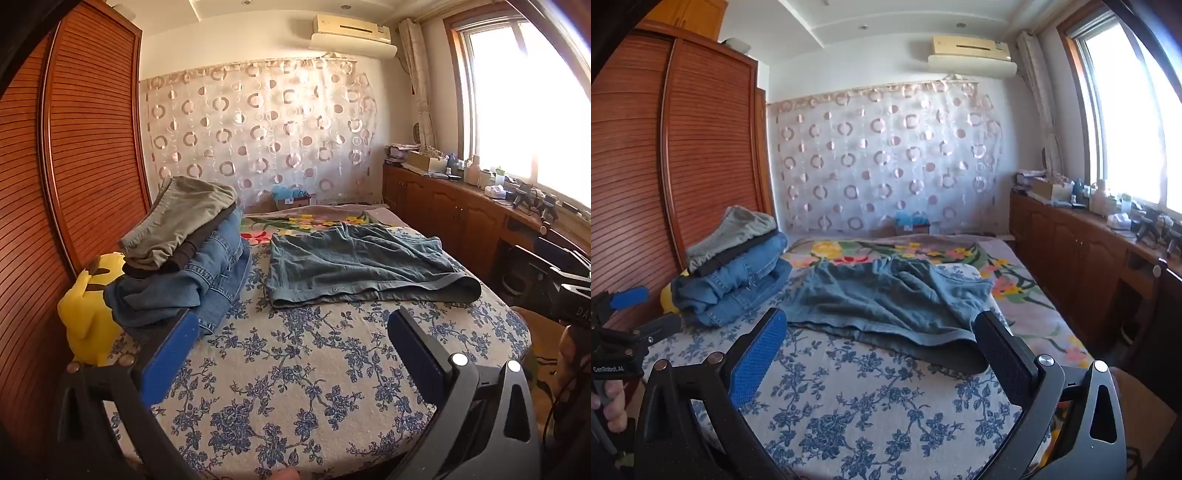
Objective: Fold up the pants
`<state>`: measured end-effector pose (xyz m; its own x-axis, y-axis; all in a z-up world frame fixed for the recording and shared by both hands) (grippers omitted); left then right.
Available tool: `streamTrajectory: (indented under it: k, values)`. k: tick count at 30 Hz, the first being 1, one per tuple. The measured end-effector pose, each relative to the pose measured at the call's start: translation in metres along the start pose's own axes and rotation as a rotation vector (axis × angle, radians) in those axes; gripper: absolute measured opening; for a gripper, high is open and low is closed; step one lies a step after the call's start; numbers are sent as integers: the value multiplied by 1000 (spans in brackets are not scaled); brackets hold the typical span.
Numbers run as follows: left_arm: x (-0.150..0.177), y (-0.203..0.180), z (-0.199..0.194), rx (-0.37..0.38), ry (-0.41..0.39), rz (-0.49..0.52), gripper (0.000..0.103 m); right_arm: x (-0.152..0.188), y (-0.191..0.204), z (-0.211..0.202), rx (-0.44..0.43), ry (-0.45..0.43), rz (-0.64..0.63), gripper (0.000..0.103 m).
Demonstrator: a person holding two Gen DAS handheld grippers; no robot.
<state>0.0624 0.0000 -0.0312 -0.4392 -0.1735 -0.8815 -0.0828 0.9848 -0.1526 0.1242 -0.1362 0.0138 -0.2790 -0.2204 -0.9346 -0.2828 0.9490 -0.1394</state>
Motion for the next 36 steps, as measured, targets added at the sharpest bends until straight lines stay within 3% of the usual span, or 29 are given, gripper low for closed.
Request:
streamTrajectory:
  k: [36]
  values:
    - [-5,6,-8,-2,-16,-36,103,0,9,-5,-2,2,-14,103]
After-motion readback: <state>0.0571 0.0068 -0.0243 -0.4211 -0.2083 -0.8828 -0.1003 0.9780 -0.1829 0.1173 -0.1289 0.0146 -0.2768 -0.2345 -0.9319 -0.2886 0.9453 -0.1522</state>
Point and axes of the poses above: each gripper's, at about its wrist camera, not at the fingertips, and z roughly the way its jaws point, y to its left, x to its underside, the point moved 7 cm from there along z, roughly the way its jaws point, and after that the axes turned 12 degrees about -z, right-handed, at the moved point
